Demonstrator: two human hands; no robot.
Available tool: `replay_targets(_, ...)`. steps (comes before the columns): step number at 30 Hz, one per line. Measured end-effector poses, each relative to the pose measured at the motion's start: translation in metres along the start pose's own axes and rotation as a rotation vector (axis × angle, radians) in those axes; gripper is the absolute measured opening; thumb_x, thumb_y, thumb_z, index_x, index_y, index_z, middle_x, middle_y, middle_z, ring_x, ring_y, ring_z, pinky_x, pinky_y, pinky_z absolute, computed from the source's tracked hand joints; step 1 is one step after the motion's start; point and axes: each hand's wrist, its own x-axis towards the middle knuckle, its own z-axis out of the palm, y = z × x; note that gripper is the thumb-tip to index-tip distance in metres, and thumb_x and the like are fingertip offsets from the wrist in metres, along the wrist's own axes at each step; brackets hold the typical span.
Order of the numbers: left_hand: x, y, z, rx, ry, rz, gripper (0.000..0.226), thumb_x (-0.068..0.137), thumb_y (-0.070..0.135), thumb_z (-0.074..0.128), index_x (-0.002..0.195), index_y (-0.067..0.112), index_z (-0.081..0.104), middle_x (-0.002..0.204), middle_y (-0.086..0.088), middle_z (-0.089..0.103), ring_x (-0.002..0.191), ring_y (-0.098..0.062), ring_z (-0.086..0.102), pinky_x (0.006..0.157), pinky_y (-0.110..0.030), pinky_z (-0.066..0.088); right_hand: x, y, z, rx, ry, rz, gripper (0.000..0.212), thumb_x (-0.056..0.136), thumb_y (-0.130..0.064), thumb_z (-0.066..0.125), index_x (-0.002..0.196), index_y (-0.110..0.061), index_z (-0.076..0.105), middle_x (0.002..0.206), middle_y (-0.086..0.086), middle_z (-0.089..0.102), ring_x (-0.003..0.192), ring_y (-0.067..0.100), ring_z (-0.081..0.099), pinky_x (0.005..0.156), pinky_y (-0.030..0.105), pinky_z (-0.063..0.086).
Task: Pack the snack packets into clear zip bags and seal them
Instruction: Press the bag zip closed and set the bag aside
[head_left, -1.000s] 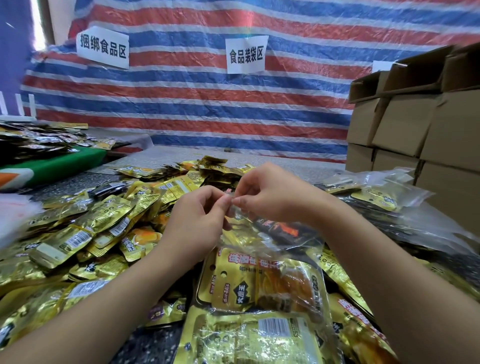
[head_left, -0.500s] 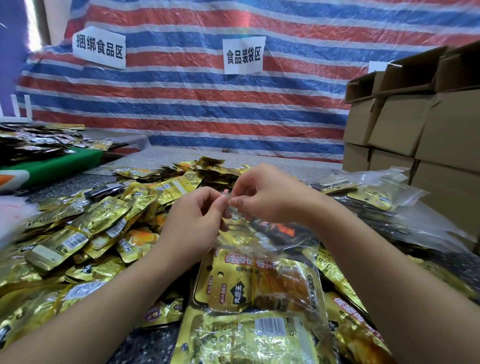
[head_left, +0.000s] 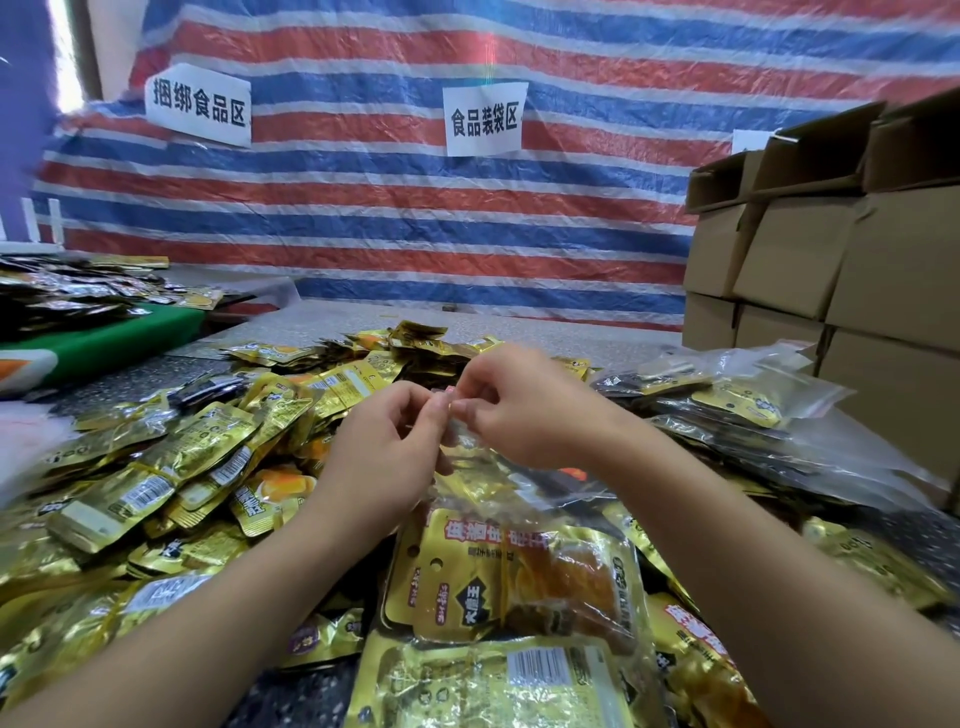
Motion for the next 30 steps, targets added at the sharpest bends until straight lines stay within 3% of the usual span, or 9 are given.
replay_targets(7,0.002,-0.006,-0.003,0.012,0.0,0.024,0.03,0.099,0.026,0.053,0.074,0.017,0.066,0.061,-0.007,0.066,0.053,-0.019,0.062,0.051,-0.035,0.051,0.003,0.0,0.001,0.025,-0.052,0.025,0.025,0.097,-0.028,0.059,0.072,-0.028,0.057,0.077,-0.007,0.063,0.07,0.01,0.058,0.056,0.027,0.043)
replay_targets(10,0.004,-0.004,-0.002,-0.01,0.03,0.014,0.03,0.099,0.025,0.054,0.073,0.016,0.066,0.061,-0.005,0.066,0.051,-0.013,0.061,0.051,-0.035,0.051,0.002,0.002,-0.008,0.034,-0.067,0.03,0.022,0.095,-0.025,0.059,0.073,-0.026,0.059,0.076,-0.005,0.065,0.07,0.013,0.06,0.055,0.026,0.046)
replay_targets(19,0.005,0.002,-0.002,-0.101,-0.013,-0.066,0.023,0.097,0.021,0.057,0.08,0.013,0.07,0.071,-0.002,0.07,0.053,-0.014,0.063,0.048,-0.024,0.05,0.002,0.003,-0.004,0.0,-0.007,0.025,0.027,0.095,-0.027,0.063,0.069,-0.029,0.057,0.072,-0.01,0.061,0.066,0.006,0.055,0.051,0.024,0.038)
replay_targets(23,0.004,-0.002,-0.002,-0.018,0.009,-0.04,0.026,0.097,0.024,0.058,0.076,0.02,0.071,0.067,-0.005,0.07,0.057,-0.02,0.065,0.052,-0.031,0.049,0.005,0.005,-0.005,0.054,-0.089,0.074,0.021,0.096,-0.034,0.062,0.076,-0.026,0.064,0.07,-0.004,0.068,0.061,0.009,0.059,0.052,0.023,0.045)
replay_targets(26,0.005,-0.006,-0.002,-0.011,0.004,-0.042,0.028,0.097,0.026,0.058,0.073,0.027,0.071,0.066,-0.004,0.07,0.054,-0.015,0.064,0.05,-0.027,0.046,0.004,0.007,-0.007,0.106,-0.123,0.08,0.019,0.096,-0.034,0.062,0.081,-0.024,0.067,0.065,-0.006,0.068,0.055,0.003,0.059,0.05,0.019,0.045)
replay_targets(30,0.007,-0.009,-0.001,0.011,0.005,-0.03,0.027,0.098,0.028,0.057,0.073,0.028,0.069,0.063,-0.003,0.069,0.052,-0.013,0.062,0.048,-0.023,0.044,0.004,0.006,-0.006,0.11,-0.11,0.08,0.018,0.096,-0.033,0.062,0.086,-0.021,0.071,0.076,0.003,0.072,0.065,0.012,0.062,0.058,0.026,0.049)
